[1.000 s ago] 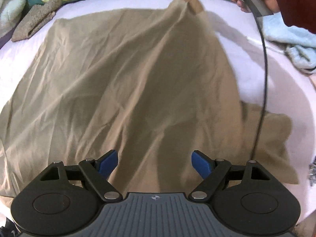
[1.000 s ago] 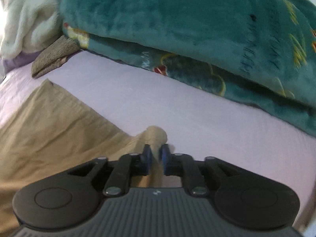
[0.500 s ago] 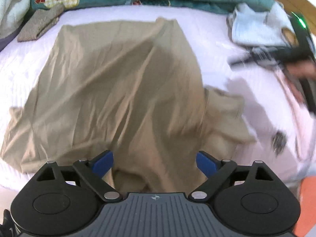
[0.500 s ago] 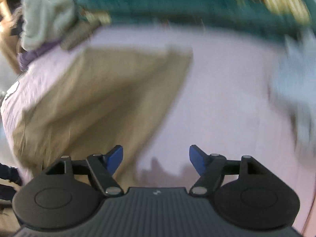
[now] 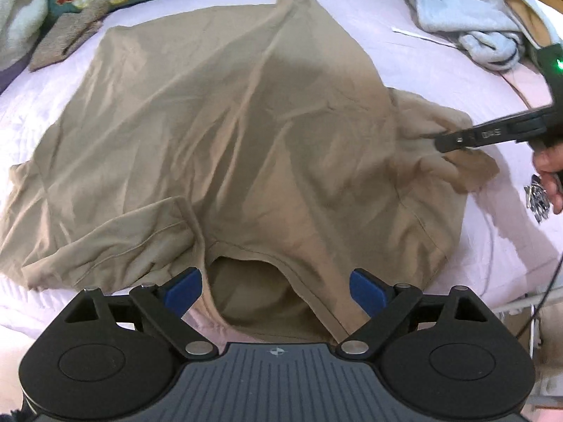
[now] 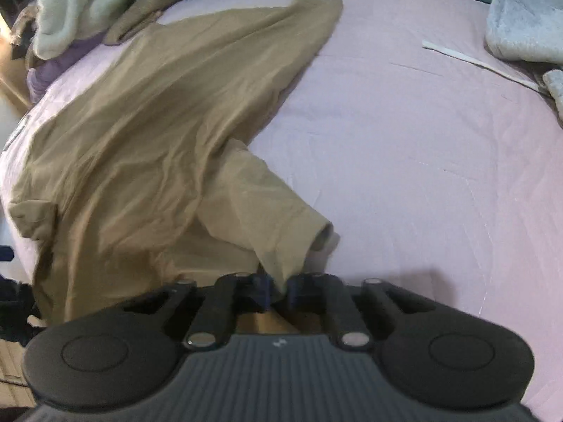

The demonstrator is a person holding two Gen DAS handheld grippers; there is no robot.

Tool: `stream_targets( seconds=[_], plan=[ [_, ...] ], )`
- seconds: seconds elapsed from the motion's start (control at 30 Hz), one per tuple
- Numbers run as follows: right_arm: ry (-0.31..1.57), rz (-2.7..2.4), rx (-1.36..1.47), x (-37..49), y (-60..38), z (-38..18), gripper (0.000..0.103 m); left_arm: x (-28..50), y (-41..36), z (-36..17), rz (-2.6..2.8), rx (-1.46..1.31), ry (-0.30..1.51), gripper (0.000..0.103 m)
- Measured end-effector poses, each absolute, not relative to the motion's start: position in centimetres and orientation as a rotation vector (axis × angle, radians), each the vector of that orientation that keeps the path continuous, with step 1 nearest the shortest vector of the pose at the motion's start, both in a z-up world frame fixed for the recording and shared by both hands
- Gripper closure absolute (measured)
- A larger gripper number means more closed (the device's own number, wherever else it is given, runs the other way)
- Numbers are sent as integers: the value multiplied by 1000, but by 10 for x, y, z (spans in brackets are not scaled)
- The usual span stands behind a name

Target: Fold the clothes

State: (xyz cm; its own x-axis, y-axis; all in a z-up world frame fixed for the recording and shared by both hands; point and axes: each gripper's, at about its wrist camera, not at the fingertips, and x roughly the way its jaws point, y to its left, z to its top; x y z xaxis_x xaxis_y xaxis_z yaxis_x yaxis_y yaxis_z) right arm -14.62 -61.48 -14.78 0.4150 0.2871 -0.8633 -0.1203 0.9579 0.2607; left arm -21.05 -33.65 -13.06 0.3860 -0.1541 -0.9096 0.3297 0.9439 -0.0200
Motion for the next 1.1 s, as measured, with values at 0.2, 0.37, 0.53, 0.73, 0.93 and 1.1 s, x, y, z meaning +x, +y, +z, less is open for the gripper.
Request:
stream_targets(
  seconds=[0.2,0.37,0.53,0.73,0.93,1.1],
  plan=[
    [1142,212,163,-163,-638,-126,81,-220,-318,-106,-260,195,1134,11],
    [1126,99,185,-183,-654,-94,72,-217,-267,-86,-180,181,1116,11],
    [1038,270,118,-172,-575,-48,47,-179,-186,-82,-58,192,1073,11],
    [1009,463,81,-136,-435,-71,39,-123,-105,-106,-4,237,1114,11],
    [1051,534,65,-117,-347,-116,39,-89,-70,-144,-27,268,1143,12],
    [1043,527,69,-111,-324,-131,39,-89,-69,-157,-104,266,1135,11]
  ],
)
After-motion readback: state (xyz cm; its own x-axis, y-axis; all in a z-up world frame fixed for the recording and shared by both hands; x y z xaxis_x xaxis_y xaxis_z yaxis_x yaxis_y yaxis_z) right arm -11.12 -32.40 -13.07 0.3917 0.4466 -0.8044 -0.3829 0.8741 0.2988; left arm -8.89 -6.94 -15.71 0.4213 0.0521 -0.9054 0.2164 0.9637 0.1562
